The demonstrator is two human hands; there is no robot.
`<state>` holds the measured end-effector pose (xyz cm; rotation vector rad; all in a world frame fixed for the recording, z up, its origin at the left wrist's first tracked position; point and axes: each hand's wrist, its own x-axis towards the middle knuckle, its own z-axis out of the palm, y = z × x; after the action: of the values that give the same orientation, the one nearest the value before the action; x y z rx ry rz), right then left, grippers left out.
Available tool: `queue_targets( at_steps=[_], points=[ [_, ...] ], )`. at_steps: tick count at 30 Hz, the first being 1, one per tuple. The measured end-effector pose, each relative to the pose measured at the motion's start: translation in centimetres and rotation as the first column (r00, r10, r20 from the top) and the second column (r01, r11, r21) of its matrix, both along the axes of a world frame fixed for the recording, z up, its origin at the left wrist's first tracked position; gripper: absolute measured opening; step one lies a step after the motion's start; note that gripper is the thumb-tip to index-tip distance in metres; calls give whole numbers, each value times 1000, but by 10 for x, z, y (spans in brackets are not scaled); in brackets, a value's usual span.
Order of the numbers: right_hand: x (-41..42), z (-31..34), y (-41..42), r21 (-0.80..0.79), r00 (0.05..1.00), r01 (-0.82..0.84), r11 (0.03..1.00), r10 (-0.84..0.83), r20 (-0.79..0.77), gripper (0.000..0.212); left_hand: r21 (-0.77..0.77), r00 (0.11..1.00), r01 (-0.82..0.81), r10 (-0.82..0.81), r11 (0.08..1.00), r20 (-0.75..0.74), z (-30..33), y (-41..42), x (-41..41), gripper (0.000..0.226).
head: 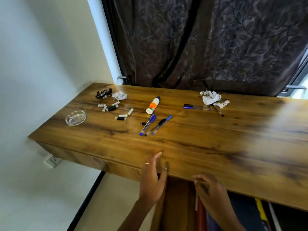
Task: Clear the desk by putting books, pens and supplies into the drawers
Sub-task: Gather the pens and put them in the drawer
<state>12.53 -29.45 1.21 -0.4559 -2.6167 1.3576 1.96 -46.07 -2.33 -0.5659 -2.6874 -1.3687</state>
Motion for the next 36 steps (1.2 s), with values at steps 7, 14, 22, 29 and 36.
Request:
queue_targets(
  at_steps=[7,14,22,29,36],
  points=[
    [-56,-1,-20,76,993,114,991,-114,-12,22,-88,998,54,-52,995,25,-11,18,-73,46],
    [-122,-19,25,292,987,158,943,-143,-73,16,-233,996,47,-63,971,-60,-26,58,-109,45],
    [-249,-30,131,588,985,156,794,-172,-30,30,-319,967,-44,-40,947,-253,-39,80,-123,44],
    [-311,-38,176,799,968,-20,600,-190,167,42,-348,941,-41,-81,937,-329,-41,85,-128,38],
    [-284,-45,157,819,976,-34,573,-156,149,36,-334,950,48,-147,941,-277,-38,95,-135,35]
  ],
)
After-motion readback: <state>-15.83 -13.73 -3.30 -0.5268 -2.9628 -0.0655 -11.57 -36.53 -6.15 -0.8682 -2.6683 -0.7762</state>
